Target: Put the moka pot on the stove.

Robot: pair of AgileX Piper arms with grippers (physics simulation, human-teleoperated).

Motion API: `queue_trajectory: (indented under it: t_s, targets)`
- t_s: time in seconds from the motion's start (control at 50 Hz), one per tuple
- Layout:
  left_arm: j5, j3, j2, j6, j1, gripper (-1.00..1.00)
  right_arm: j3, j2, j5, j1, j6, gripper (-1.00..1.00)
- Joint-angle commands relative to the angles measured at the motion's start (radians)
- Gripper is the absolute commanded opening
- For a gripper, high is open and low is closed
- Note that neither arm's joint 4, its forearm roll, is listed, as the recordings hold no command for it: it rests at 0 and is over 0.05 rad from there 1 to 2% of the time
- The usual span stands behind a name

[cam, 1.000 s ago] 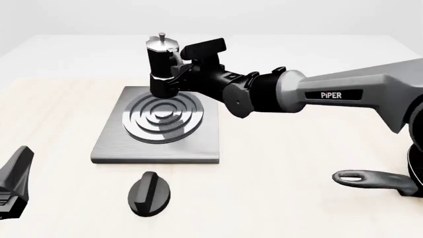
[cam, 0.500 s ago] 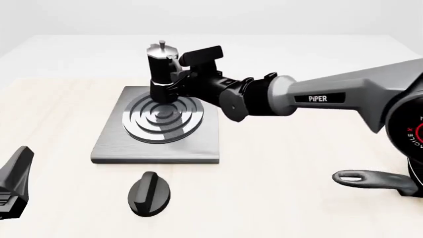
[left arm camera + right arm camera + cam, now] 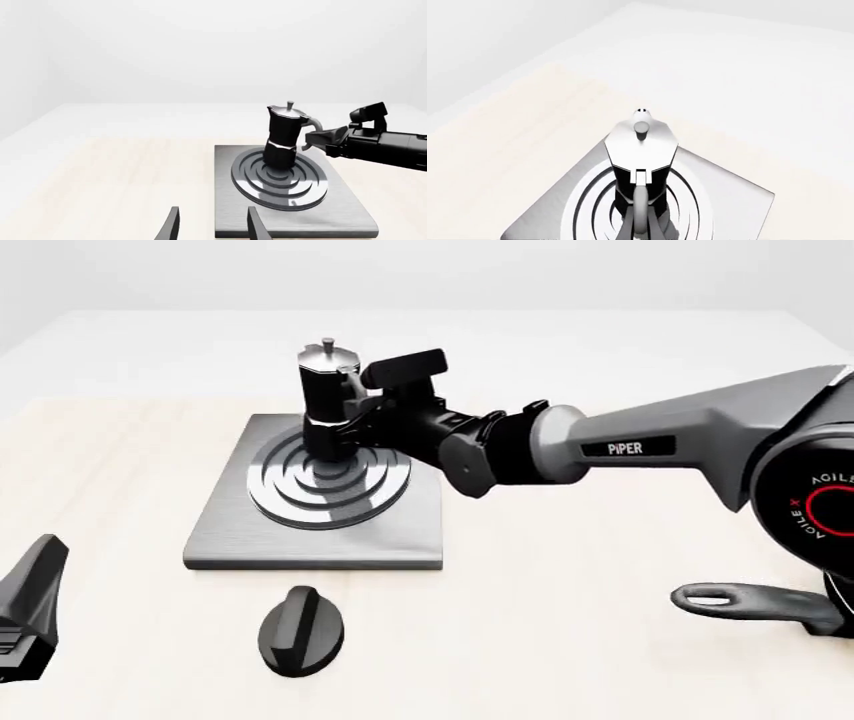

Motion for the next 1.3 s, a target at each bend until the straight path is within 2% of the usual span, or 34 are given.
queue_trajectory:
  t_s: [0.02, 0.76, 0.78, 1.3]
  targets:
    - [0.000, 0.000, 0.000, 0.000, 0.000, 1.00, -0.012, 0.006, -0.012, 0.002, 0.014, -1.00]
    - [0.000, 0.000, 0.000, 0.000, 0.000, 1.00, 0.006, 0.065, -0.063, 0.015, 0.054, -1.00]
    - [0.000, 0.000, 0.000, 0.000, 0.000, 1.00, 0.005, 0.066, -0.063, 0.013, 0.054, 1.00]
    - [0.000, 0.000, 0.000, 0.000, 0.000, 1.00, -0.013, 0.059, -0.043, 0.032, 0.038, 1.00]
